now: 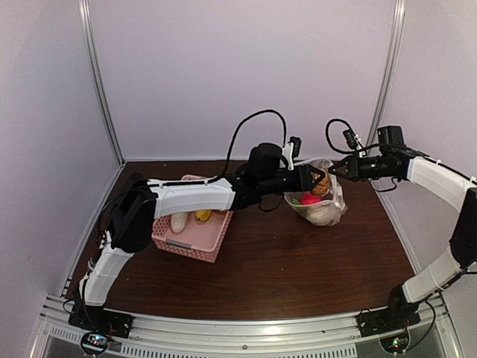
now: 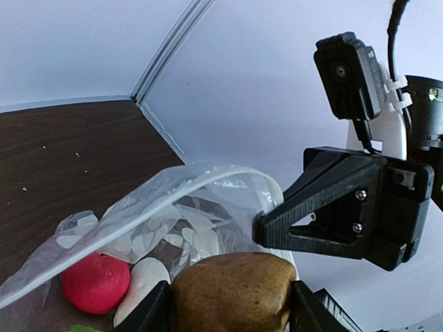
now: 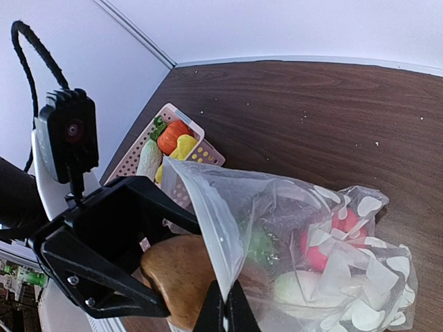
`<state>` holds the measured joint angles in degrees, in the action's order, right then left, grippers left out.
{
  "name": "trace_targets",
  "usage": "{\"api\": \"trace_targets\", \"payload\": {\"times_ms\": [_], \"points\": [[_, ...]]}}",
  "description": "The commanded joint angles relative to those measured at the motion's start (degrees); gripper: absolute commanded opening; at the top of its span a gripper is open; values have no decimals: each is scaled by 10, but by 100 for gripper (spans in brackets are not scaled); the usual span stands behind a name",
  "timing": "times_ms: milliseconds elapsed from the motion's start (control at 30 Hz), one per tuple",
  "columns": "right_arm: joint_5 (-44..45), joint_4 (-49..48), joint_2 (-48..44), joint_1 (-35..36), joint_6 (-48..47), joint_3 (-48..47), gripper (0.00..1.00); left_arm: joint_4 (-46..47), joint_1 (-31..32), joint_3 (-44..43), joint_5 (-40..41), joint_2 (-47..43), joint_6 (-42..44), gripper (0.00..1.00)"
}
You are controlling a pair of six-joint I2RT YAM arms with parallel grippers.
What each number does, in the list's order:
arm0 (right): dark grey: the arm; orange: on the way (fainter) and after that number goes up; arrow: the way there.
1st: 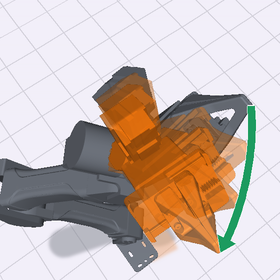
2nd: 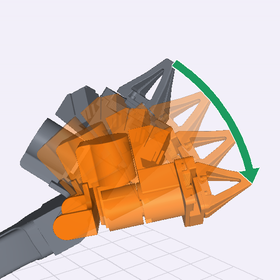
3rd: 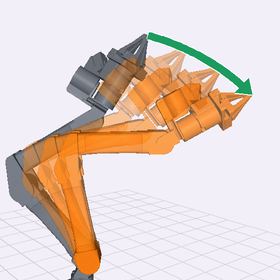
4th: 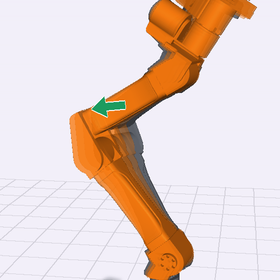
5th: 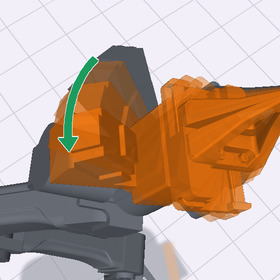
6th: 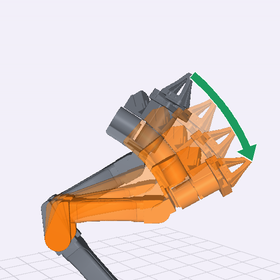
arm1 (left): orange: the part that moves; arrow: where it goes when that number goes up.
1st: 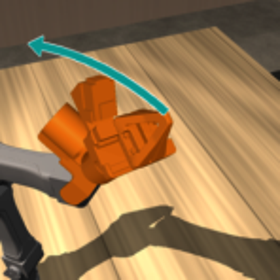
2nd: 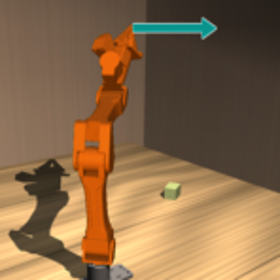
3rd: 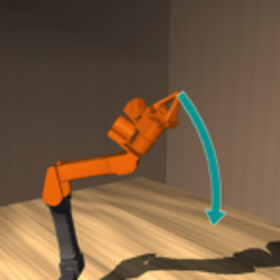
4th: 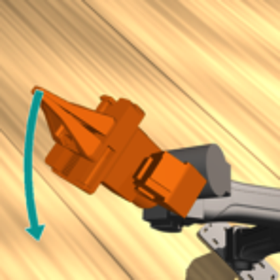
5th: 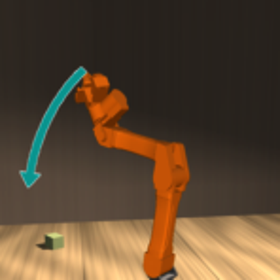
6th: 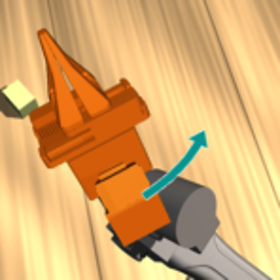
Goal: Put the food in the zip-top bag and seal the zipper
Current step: Place the fake fruit in the zipper food storage bag, then pick up the fake vegetable from the bin.
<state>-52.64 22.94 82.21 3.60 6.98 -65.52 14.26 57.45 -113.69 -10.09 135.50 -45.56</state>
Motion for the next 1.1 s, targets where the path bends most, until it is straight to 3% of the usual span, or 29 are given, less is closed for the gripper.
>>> {"api": "trace_targets", "payload": {"times_ms": [0,33,100,133,367,633,767,867,967,1067], "points": [[-24,-29,0,5,21,3,0,-90,8,-95,26,51,-6,52],[-23,-29,0,5,21,3,0,-111,8,-109,34,57,-8,59],[-14,-29,-2,5,21,4,0,-120,8,-117,34,57,-6,90],[-11,-31,-5,5,21,7,0,-120,9,-118,30,54,-2,97],[-17,-40,-17,5,25,11,0,-106,8,-89,8,5,31,98],[-67,-46,-26,-42,16,-4,0,-76,8,37,-47,-189,165,98],[-15,-42,-8,-95,-41,24,0,-136,7,155,73,-306,292,98],[-87,-91,18,-137,-5,54,0,-221,-8,203,199,-348,369,97],[-90,-111,-9,-143,7,61,0,-310,-47,239,271,-366,352,93],[-76,-127,-29,-142,14,71,0,-377,-92,273,266,-369,331,86]]}}
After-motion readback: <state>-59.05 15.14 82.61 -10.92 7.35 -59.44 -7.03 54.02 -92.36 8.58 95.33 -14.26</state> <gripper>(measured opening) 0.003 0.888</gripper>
